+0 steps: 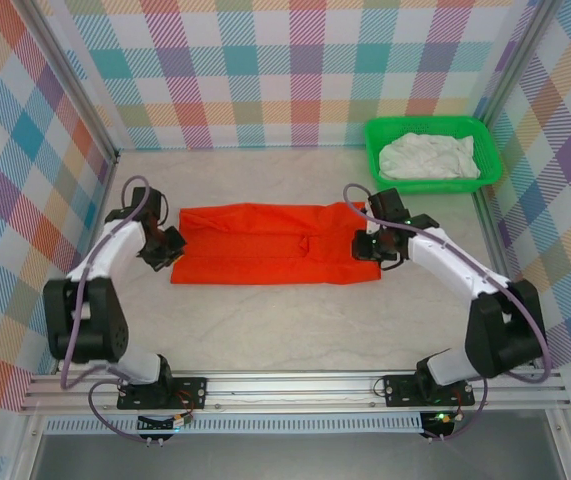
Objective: Fold and stack the t-shirts
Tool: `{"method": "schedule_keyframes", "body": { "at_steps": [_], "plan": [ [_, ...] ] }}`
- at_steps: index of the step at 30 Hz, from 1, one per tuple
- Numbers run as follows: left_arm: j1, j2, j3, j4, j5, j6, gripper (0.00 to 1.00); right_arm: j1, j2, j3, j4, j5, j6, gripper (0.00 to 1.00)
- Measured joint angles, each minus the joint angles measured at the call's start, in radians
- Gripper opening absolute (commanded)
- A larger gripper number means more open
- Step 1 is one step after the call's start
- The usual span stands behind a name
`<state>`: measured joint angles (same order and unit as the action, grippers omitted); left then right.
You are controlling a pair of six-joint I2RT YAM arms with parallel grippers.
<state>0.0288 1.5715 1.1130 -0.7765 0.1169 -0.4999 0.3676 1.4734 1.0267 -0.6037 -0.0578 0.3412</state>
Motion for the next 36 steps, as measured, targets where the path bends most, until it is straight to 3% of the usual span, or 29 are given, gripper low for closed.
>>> {"method": "schedule_keyframes", "body": {
  "at_steps": [6, 15, 26, 36],
  "plan": [
    [-0.081, 0.251, 0.166, 0.028, -0.003, 0.023, 0.05, 0.000, 0.158, 0.000, 0.008, -0.006, 0.050, 0.10],
    [-0.100, 0.322, 0.123, 0.078, -0.058, -0.006, 0.06, 0.000, 0.349, 0.098, 0.008, 0.006, 0.073, 0.09],
    [-0.138, 0.089, -0.187, 0.256, -0.071, -0.143, 0.07, -0.018, 0.578, 0.426, -0.043, 0.035, 0.002, 0.10],
    [-0.343, -0.164, -0.391, 0.187, -0.130, -0.285, 0.09, -0.046, 0.858, 0.886, -0.169, 0.029, -0.072, 0.11]
  ]
}}
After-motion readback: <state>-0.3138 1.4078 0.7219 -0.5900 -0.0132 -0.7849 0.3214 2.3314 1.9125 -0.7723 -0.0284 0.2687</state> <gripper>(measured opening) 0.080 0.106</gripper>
